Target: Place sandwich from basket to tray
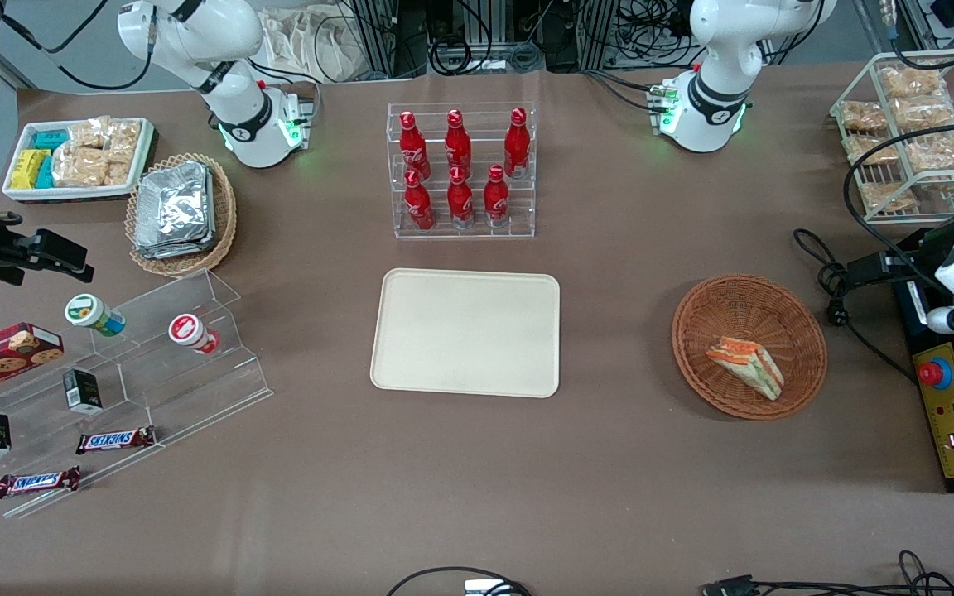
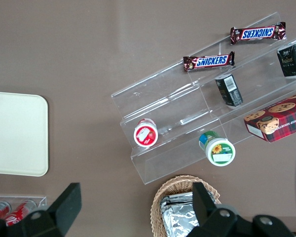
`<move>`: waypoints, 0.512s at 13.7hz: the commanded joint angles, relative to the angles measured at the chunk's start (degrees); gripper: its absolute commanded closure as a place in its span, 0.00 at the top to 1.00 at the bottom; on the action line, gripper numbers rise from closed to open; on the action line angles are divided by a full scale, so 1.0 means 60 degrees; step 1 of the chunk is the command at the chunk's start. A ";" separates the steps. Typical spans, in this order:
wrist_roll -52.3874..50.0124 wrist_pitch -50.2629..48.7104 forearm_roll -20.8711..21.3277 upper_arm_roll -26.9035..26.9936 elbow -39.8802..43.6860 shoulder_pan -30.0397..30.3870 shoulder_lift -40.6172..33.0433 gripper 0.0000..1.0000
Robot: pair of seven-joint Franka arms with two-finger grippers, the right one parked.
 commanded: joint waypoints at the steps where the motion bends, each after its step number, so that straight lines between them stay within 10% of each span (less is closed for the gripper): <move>1: -0.0122 -0.0304 0.0150 -0.0135 0.0221 0.0081 0.0162 1.00; 7: -0.1663 -0.0290 0.0150 -0.0135 0.0295 0.0110 0.0323 1.00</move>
